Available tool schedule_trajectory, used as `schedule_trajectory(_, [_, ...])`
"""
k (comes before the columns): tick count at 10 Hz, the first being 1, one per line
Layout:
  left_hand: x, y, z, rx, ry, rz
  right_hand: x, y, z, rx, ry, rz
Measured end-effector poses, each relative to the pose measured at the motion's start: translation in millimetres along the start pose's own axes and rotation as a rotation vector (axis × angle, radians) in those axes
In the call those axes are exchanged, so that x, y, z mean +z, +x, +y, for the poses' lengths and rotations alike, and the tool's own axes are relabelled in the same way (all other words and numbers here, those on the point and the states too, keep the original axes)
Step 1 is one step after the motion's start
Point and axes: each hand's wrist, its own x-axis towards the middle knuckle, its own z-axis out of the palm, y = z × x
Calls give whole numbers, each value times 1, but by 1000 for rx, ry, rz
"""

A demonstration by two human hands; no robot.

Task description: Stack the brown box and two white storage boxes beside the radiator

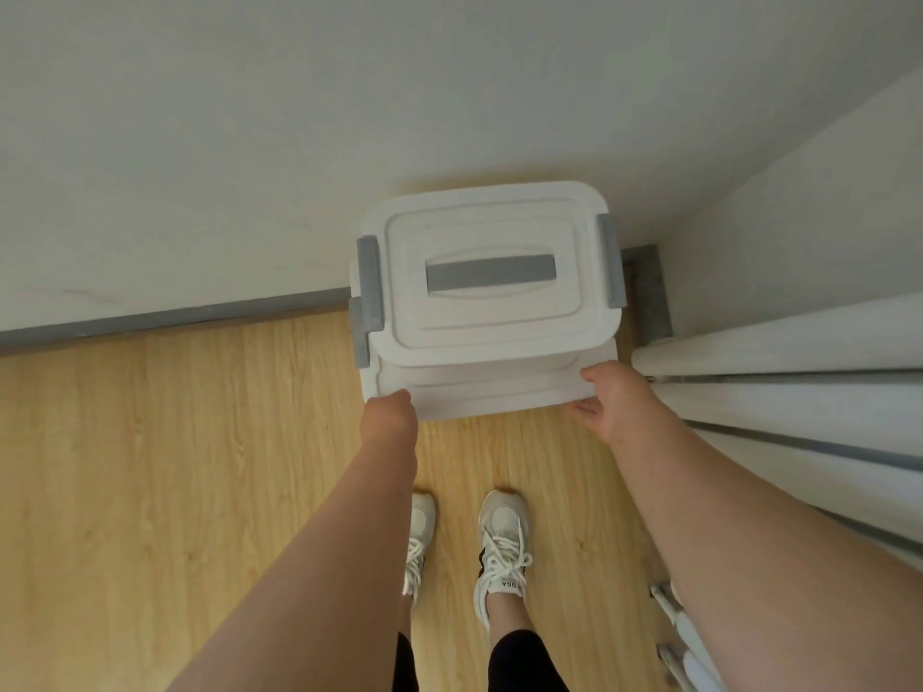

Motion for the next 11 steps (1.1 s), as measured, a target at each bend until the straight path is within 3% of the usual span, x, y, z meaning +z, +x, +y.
schedule_trajectory(3, [-3,3,-6,30,-12,-57,1,4,12,-69,-52,95])
schedule_trajectory(5, [-9,2,-4,16,39,-68,-1,0,16,-89,-81,11])
schedule_trajectory(7, [-9,-3,0,152,127,-142,2,-13,8,-140,-272,45])
schedule_trajectory(8, [-12,-8,2,200,290,-156,4,-21,6,-151,-330,50])
schedule_trajectory(9, [-21,-29,11,344,540,-51,2,-27,8,-178,-363,49])
schedule_trajectory(10, [-26,-45,12,312,629,-88,-3,-36,12,-255,-502,55])
schedule_trajectory(11, [-34,-70,5,276,541,-138,-10,-51,20,-358,-743,56])
